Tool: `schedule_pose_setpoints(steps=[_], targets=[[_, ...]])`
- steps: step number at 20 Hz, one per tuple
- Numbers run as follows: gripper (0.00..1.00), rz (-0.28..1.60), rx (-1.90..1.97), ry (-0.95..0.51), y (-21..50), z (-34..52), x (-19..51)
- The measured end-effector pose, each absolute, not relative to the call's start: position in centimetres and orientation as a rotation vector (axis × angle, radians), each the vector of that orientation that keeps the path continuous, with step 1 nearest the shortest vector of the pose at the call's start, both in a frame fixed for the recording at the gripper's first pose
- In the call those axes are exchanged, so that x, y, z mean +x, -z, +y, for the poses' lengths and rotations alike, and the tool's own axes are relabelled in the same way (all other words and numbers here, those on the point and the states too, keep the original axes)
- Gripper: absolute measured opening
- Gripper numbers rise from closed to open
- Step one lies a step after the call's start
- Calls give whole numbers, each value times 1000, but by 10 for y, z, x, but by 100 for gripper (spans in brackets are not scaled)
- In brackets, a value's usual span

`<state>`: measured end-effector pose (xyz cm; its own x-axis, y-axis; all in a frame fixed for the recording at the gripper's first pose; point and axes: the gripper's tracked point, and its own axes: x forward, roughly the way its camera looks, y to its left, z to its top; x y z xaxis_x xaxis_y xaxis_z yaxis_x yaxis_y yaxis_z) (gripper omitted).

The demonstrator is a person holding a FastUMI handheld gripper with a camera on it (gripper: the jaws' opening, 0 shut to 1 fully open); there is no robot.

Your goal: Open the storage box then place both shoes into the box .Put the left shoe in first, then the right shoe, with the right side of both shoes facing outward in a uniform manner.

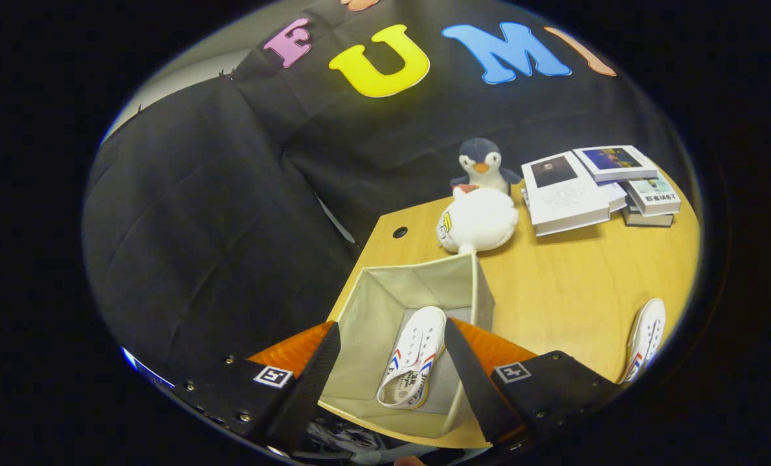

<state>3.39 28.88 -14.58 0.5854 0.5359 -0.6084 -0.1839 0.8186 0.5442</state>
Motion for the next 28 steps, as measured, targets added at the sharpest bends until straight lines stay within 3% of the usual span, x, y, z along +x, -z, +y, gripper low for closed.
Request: schedule_pose_setpoints(steps=[15, 28], targets=[[98, 825, 373, -208, 162, 102, 20], [98, 962, 333, -88, 224, -11, -18]])
